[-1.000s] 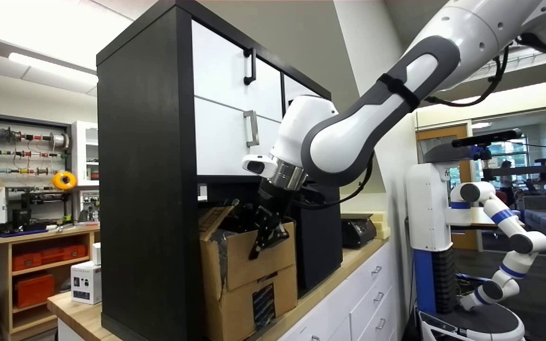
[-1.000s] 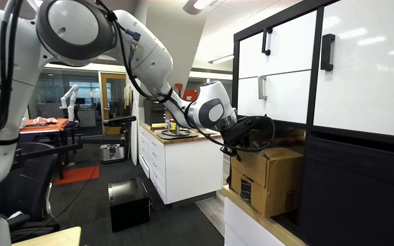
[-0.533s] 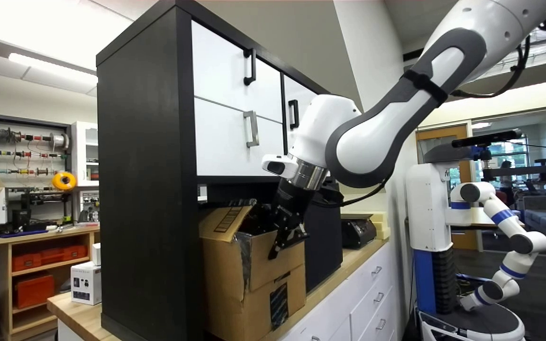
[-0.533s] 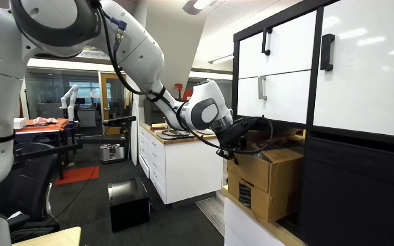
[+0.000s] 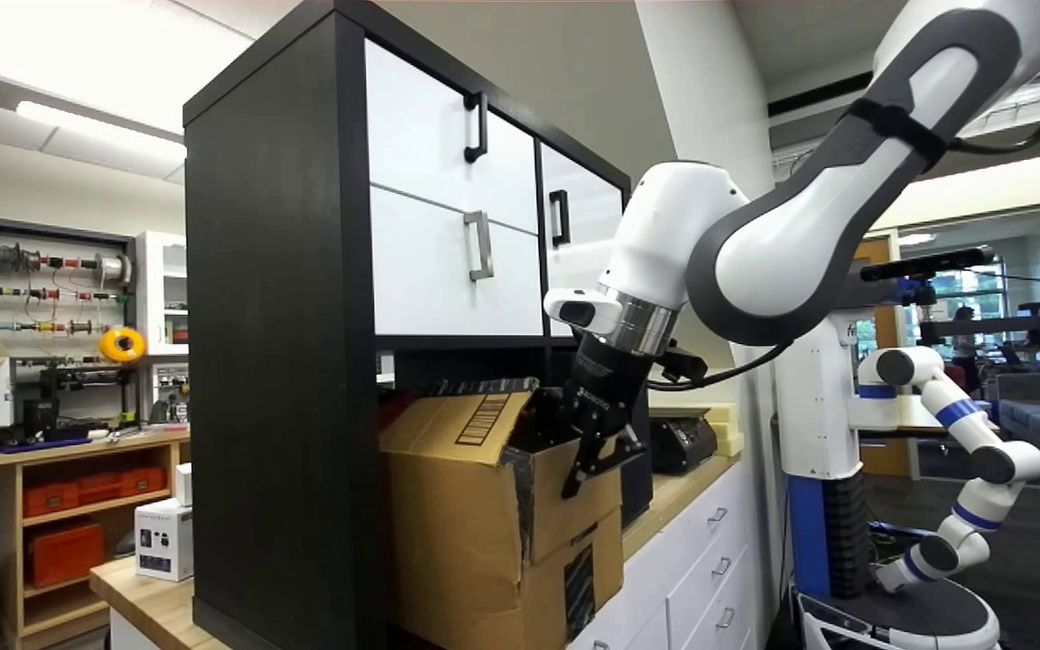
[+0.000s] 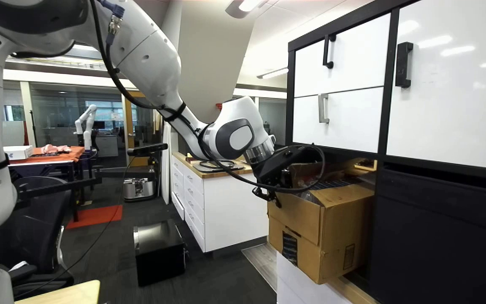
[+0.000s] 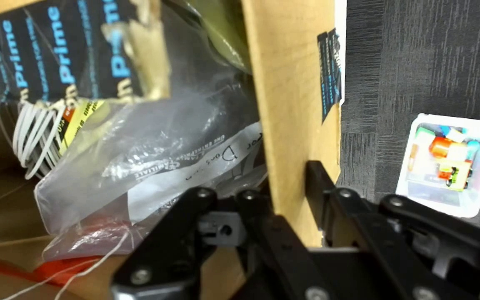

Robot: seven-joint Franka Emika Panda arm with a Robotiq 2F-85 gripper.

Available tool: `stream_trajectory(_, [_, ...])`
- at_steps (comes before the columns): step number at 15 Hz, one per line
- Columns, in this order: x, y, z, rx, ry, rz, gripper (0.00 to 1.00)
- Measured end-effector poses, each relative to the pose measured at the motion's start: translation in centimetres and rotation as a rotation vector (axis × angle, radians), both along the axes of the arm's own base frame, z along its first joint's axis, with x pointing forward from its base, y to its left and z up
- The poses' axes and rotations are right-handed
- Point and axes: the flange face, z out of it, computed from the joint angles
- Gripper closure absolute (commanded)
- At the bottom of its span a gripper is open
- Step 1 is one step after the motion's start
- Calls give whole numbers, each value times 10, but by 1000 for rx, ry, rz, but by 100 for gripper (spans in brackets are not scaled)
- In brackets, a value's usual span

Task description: Pull the cardboard box forwards

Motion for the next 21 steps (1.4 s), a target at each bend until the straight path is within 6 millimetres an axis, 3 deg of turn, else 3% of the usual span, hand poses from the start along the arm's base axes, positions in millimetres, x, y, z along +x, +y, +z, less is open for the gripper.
stream_trajectory(12, [-63,-4,0,-10,28,-40,96])
stream_trajectory(13, [-66,-4,0,-10,29,-44,91])
stream_trajectory(14, [-68,-4,1,-12,28,-47,60])
stream_trajectory(16, [-71,-3,1,-16,26,-57,54])
stream_trajectory(21, [-73,2,15,-17,-15,-96,22])
